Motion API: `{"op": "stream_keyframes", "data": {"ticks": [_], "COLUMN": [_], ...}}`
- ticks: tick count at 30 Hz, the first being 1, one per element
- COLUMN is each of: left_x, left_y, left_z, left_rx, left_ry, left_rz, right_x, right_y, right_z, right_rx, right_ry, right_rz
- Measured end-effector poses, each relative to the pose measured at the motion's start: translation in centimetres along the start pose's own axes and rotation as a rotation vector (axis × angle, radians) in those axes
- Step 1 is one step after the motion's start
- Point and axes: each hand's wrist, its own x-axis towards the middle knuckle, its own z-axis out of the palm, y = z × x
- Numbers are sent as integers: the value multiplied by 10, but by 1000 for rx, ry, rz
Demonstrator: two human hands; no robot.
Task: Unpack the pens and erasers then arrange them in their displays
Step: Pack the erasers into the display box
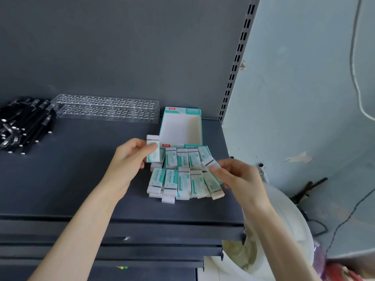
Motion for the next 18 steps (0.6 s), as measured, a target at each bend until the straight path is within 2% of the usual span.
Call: {"op": "stream_keyframes", "data": {"ticks": [6,11,14,18], "left_x": [-4,15,33,63], "left_y": [20,31,32,26], "left_z": [13,22,19,6], "left_rx": [-251,-133,-85,-114], "left_ry": [-156,-296,-299,-229], "left_rz": [79,89,85,46], "right_x": [28,57,74,94], "right_y": [-32,-45,-48,-45], "right_z": [17,37,51,64], "right_rx": [48,-11,-12,53], "right_ry": [-120,-235,-268,-231], "right_rz": [-59,-140,-166,-153]}}
